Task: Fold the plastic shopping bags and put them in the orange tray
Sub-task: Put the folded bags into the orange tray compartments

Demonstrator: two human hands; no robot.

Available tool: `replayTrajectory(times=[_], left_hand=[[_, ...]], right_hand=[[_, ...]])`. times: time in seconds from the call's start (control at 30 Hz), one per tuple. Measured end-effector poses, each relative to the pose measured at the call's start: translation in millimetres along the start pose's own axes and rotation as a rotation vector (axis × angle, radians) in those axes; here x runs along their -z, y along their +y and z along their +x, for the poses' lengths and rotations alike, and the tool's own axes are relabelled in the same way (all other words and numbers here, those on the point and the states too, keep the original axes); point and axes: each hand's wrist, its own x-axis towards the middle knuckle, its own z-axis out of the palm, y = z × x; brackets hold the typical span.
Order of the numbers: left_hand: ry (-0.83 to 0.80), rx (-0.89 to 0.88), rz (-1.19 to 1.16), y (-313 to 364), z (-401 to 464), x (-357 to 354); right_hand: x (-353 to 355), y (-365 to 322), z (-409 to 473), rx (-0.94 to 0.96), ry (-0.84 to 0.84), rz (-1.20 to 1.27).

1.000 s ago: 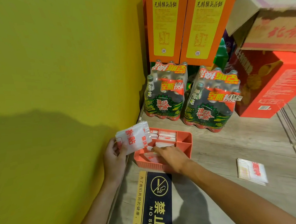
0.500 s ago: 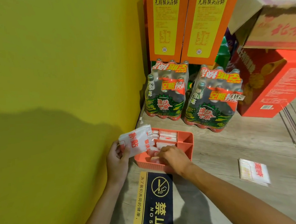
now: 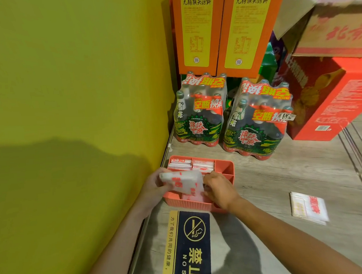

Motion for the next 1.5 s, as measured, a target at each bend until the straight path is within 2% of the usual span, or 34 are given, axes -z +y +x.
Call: replayTrajectory(times=[0.13,0.3,0.43,0.6,0.7,0.87,0.97,1.13,1.2,1.3,1.37,1.5], left_hand=[[-0.126,0.053,0.301,-7.8,19.3,1.2],[-0.246,0.058,0.563,-29.1,36.4,-8.7],[-0.216,0.102,0.691,-38.8,49.6,-27.2],[-0.053,0.194,0.974,-43.2,52.0,-54.9],[-0.035,0.178,0.947,-49.9,54.1,-61.6],[-0.086,0.208,0.732,-36.2,48.6,-50.4],[-0.134,0.064,0.710,-39.0,27.8,-33.9],[-0.266,-0.217,0.966,-53.1,-9.4,-27.4],[-0.259,-0.236,1.070,-51.6,-13.7,-33.1],[-0.255,-0.214,1.142,-58.1,-9.2,-37.0],[-0.260,-0.203,1.152,-62.9,-8.5,-35.5],[-0.159,-0.283,1.130,-68.1,-18.9,-34.0]], right_hand=[[1.7,5.9,-0.5,-0.070,0.004,0.064],[-3.3,13.7,-0.3,-0.106,0.019,0.102],[-3.3,20.7,-1.6,-0.066,0.012,0.122],[7.7,14.4,-13.4,-0.048,-0.022,0.119],[9.2,9.5,-18.0,-0.064,-0.005,0.067],[10.6,1.5,-15.7,-0.086,0.086,0.001],[8.5,1.5,-20.0,-0.093,0.126,-0.014],[4.7,0.1,-27.3,-0.051,0.184,-0.084],[2.1,-0.5,-32.8,0.051,0.222,-0.110],[-6.6,-0.9,-47.4,0.186,0.184,-0.106],[-12.0,-0.7,-55.5,0.200,0.127,-0.138],[-12.8,-0.2,-62.2,0.164,0.042,-0.164]])
